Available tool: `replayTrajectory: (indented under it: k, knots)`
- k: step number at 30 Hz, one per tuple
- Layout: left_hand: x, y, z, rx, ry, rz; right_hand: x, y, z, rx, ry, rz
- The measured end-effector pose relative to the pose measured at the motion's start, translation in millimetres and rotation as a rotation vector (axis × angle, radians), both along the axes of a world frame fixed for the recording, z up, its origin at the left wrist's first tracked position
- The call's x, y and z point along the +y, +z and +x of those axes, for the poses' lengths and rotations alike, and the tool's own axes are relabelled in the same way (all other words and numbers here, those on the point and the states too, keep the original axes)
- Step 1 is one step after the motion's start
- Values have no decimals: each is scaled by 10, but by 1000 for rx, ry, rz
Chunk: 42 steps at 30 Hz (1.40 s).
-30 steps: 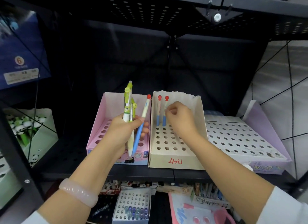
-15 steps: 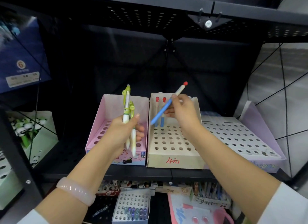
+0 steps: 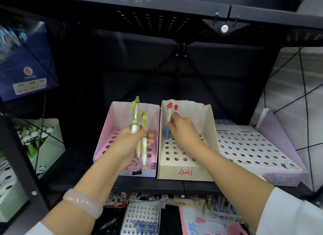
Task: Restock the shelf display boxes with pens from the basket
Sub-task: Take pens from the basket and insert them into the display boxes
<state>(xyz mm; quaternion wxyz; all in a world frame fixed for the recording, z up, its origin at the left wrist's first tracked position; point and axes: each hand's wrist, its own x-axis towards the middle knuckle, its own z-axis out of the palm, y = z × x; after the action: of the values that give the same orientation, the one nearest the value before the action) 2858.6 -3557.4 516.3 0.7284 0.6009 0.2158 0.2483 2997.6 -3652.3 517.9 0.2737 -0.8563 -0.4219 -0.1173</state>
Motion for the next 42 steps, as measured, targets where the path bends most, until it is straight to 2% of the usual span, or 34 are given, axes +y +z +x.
replayTrajectory:
  k: [4,8,9,11,14,18,21,24,26,30,34,40,42]
  knots:
    - [-7,-2,-18,-65,-20,-25,18,-62,-15,22,-38,-43]
    - [4,-17,-21,-104,-12,-47,-52,-20,-92,76,-65,228]
    - [9,-19,-14,-105,-10,-43,-48,24,-135,121,-16,304]
    - [6,-20,-4,-104,-10,-20,-11,151,-248,349,144,390]
    - [-10,-13,-6,-104,-7,24,57,295,-388,666,289,336]
    - [56,57,-116,-67,-17,90,190,360,-453,828,319,384]
    - [273,108,-261,-73,188,169,313,431,-453,907,307,550]
    - [546,80,-448,-53,455,386,463,492,-429,816,284,630]
    - [646,-8,-550,27,516,440,593,510,-423,732,257,645]
    - [649,-218,-585,144,401,319,887,469,-437,526,190,574]
    - [622,-293,-645,133,377,272,1108,387,-461,331,185,449]
    - [682,-288,-686,94,320,178,1286,372,-488,279,190,383]
    - [698,-288,-685,83,314,165,1316,331,-501,236,190,303]
